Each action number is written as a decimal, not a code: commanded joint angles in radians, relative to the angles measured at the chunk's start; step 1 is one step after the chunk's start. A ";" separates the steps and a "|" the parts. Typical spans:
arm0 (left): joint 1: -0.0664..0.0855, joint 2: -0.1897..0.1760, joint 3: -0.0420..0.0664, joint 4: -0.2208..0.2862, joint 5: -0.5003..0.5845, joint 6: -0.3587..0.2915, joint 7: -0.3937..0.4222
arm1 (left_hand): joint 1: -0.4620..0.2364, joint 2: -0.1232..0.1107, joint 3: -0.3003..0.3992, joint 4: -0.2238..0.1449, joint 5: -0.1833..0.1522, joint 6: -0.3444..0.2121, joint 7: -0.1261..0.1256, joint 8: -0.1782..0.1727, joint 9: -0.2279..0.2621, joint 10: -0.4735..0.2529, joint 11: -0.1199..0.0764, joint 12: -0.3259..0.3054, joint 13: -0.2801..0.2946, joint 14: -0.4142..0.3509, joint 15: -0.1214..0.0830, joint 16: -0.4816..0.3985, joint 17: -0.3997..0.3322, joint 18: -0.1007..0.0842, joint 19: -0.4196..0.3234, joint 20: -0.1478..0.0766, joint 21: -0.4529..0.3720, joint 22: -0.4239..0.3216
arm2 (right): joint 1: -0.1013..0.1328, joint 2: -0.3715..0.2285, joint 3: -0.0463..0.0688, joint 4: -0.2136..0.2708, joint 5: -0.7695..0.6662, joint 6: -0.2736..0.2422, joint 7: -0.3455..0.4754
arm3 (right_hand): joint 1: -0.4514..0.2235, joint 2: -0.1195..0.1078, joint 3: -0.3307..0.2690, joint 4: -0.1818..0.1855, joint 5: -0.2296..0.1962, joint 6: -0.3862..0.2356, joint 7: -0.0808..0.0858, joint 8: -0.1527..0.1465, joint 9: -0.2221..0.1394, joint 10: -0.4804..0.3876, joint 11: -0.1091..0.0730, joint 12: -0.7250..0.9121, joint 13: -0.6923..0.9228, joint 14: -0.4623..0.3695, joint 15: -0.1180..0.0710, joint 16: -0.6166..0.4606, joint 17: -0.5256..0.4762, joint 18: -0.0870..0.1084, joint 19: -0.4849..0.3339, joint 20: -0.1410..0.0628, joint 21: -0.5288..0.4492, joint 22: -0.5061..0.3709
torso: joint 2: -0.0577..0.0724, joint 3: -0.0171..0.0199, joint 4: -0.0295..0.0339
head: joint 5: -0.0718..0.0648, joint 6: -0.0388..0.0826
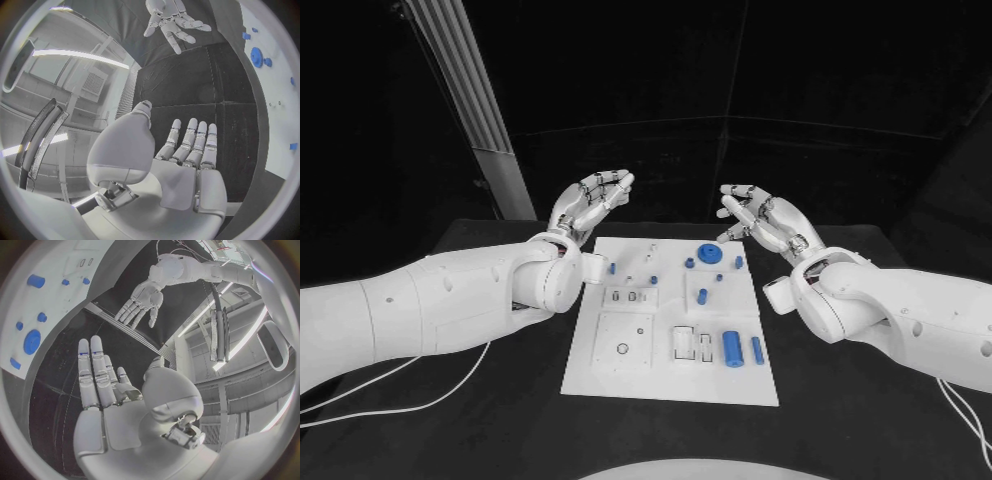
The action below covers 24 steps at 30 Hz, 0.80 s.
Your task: Assemble the parts on the task board
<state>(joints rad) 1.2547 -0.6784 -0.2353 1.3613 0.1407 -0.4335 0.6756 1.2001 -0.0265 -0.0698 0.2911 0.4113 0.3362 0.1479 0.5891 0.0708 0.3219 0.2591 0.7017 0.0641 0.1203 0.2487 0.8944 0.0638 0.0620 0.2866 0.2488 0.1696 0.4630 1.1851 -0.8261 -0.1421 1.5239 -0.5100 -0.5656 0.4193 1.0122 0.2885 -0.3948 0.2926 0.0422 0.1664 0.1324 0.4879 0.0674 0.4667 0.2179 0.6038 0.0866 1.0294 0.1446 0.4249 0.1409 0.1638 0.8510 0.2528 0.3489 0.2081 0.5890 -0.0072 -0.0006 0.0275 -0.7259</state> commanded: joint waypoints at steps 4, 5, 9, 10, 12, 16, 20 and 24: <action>0.005 -0.011 0.001 0.028 0.003 0.013 0.387 | 0.000 0.004 0.002 0.004 0.004 0.007 0.148 0.006 -0.002 0.000 0.004 0.005 0.001 0.006 0.003 0.007 0.001 0.013 0.003 0.007 0.007 0.002 | 0.007 -0.015 0.002 -0.001 -0.084 0.028 -0.034 | -0.001 0.003 0.017 -0.001 0.004 0.032 0.083 0.011 -0.002 0.009 -0.019 -0.021 -0.016 0.136 -0.028 0.048 0.024 0.020 0.094 -0.030 0.045 0.016 | 0.036 -0.0055 0.0071 | -0.006 -0.009; 0.005 -0.012 0.001 0.032 0.003 0.014 0.385 | 0.000 0.004 0.002 0.004 0.004 0.007 0.148 0.006 -0.002 0.000 0.004 0.005 0.001 0.006 0.003 0.007 0.001 0.013 0.003 0.007 0.007 0.002 | 0.009 -0.017 0.002 -0.002 -0.104 0.029 -0.038 | 0.000 0.003 0.016 -0.001 0.003 0.035 0.077 0.010 -0.003 0.012 -0.024 -0.022 -0.017 0.168 -0.036 0.067 0.033 0.020 0.115 -0.035 0.057 0.022 | 0.038 -0.0059 0.0081 | -0.009 -0.009; 0.006 -0.019 0.001 0.050 -0.007 0.014 0.376 | 0.000 0.007 0.003 0.004 0.004 0.007 0.148 0.006 -0.002 -0.002 0.004 0.005 0.001 0.007 0.003 0.007 0.001 0.013 0.003 0.008 0.007 0.002 | 0.018 -0.027 0.003 -0.006 -0.180 0.038 -0.056 | 0.000 -0.002 0.003 -0.002 0.006 0.042 0.060 -0.004 -0.009 0.027 -0.051 -0.027 -0.019 0.337 -0.072 0.201 0.097 0.021 0.238 -0.075 0.145 0.064 | 0.051 -0.0079 0.0162 | -0.023 -0.011; 0.007 -0.021 0.001 0.053 -0.014 0.014 0.374 | 0.000 0.010 0.003 0.004 0.004 0.006 0.148 0.006 -0.002 -0.002 0.004 0.005 0.001 0.007 0.003 0.007 0.001 0.014 0.003 0.008 0.007 0.002 | 0.021 -0.028 0.003 -0.007 -0.191 0.043 -0.061 | -0.001 -0.001 -0.003 -0.002 0.005 0.043 0.054 -0.010 -0.011 0.033 -0.058 -0.028 -0.019 0.364 -0.081 0.248 0.122 0.019 0.271 -0.084 0.177 0.081 | 0.055 -0.0084 0.0174 | -0.025 -0.009; 0.008 -0.026 0.001 0.058 -0.034 0.014 0.370 | 0.001 0.016 0.006 0.003 0.004 0.005 0.148 0.006 -0.003 -0.004 0.004 0.005 0.001 0.008 0.004 0.008 0.001 0.014 0.003 0.010 0.008 0.002 | 0.030 -0.028 0.003 -0.015 -0.215 0.068 -0.075 | -0.011 0.001 -0.014 -0.002 0.005 0.032 0.028 -0.035 -0.014 0.032 -0.064 -0.036 -0.021 0.383 -0.089 0.315 0.159 0.015 0.306 -0.095 0.223 0.109 | 0.061 -0.0092 0.0191 | -0.028 -0.005; 0.010 -0.029 0.001 0.060 -0.058 0.015 0.363 | 0.003 0.019 0.007 0.003 0.004 0.005 0.148 0.006 -0.003 -0.004 0.004 0.006 0.001 0.008 0.004 0.008 0.001 0.015 0.003 0.010 0.009 0.001 | 0.048 -0.025 0.003 -0.032 -0.238 0.114 -0.095 | -0.021 -0.001 -0.017 -0.002 0.007 0.005 -0.019 -0.069 -0.015 0.039 -0.066 -0.043 -0.019 0.438 -0.092 0.594 0.452 0.003 0.368 -0.106 0.359 0.211 | 0.072 -0.0086 0.0258 | -0.036 -0.005; 0.013 -0.031 0.001 0.064 -0.068 0.017 0.356 | 0.004 0.020 0.007 0.003 0.004 0.005 0.148 0.006 -0.003 -0.005 0.004 0.006 0.001 0.008 0.004 0.008 0.001 0.015 0.002 0.010 0.009 0.001 | 0.065 -0.017 0.003 -0.058 -0.249 0.147 -0.118 | 0.012 -0.002 -0.003 -0.008 0.007 0.032 -0.013 -0.051 -0.008 0.104 -0.068 -0.027 -0.014 0.483 -0.085 0.958 0.949 -0.092 0.565 -0.114 0.920 0.899 | 0.084 -0.0096 0.0314 | -0.043 0.002; 0.015 -0.032 0.001 0.065 -0.072 0.020 0.351 | 0.004 0.021 0.007 0.003 0.004 0.005 0.148 0.006 -0.003 -0.005 0.004 0.006 0.001 0.008 0.004 0.008 0.001 0.015 0.002 0.010 0.008 0.000 | 0.077 0.005 0.004 -0.103 -0.271 0.167 -0.144 | 0.094 -0.014 -0.010 -0.019 0.006 0.210 0.060 0.077 0.014 0.179 -0.073 -0.021 -0.018 0.498 -0.088 1.068 1.135 -0.141 0.665 -0.110 1.157 1.240 | 0.092 -0.0126 0.0329 | -0.048 0.005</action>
<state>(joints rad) 1.2666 -0.7104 -0.2355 1.4240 0.0970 -0.4289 0.6758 1.2022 -0.0153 -0.0670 0.2938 0.4113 0.3361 0.1479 0.5891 0.0694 0.3219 0.2591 0.7017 0.0640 0.1238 0.2522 0.8986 0.0636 0.0618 0.2901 0.2523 0.1724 0.4646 1.2578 -0.8252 -0.1394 1.4303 -0.7308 -0.4529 0.3163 1.0986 0.2712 -0.4058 0.2768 0.0499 0.3676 0.1441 0.5542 0.0807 0.6410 0.1445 0.5809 0.0687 1.4636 0.0623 1.4879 1.2662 0.0365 1.4609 0.1427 1.4933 1.3000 0.6718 -0.0174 0.0290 -0.0174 -0.7226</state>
